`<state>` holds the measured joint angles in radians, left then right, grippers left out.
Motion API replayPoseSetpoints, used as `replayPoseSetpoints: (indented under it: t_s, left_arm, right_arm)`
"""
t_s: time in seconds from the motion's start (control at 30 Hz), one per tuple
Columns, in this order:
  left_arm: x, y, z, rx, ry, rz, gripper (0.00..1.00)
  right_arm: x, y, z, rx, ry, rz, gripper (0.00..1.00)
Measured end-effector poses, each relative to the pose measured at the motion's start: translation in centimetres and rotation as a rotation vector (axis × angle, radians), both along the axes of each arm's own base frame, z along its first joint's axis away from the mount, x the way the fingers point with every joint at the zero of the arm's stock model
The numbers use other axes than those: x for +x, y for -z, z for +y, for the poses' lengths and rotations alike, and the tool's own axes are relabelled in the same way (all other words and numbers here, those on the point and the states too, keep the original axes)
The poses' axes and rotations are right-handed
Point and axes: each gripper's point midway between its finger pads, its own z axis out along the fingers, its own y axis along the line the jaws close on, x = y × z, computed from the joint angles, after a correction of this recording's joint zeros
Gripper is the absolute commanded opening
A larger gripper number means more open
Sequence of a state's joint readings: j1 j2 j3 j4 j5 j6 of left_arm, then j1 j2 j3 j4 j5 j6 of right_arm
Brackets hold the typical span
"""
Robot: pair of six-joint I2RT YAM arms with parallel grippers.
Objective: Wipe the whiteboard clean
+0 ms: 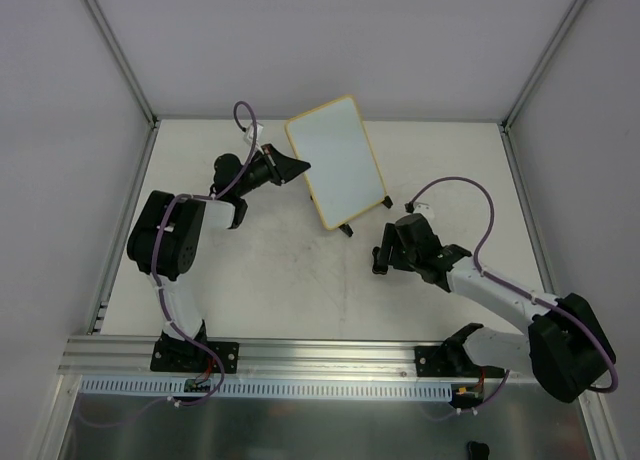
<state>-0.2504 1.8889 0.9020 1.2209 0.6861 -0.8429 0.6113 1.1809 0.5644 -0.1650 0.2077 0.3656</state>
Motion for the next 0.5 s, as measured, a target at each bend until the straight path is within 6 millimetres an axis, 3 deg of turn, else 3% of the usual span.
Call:
replayPoseSetpoints:
  t_s: [0.2, 0.5]
  left_arm:
    - [0.8, 0.7, -0.3, 0.005, -0.007, 0.005, 0.0]
    - [1.3, -0.1, -0.4, 0.008, -0.013, -0.026, 0.0]
  right_arm:
    - [-0.3, -1.2, -1.1, 0.015, 0.028, -0.041, 0.66]
    - [-0.4, -2.3, -2.9, 0.041, 0.078, -0.082, 0.66]
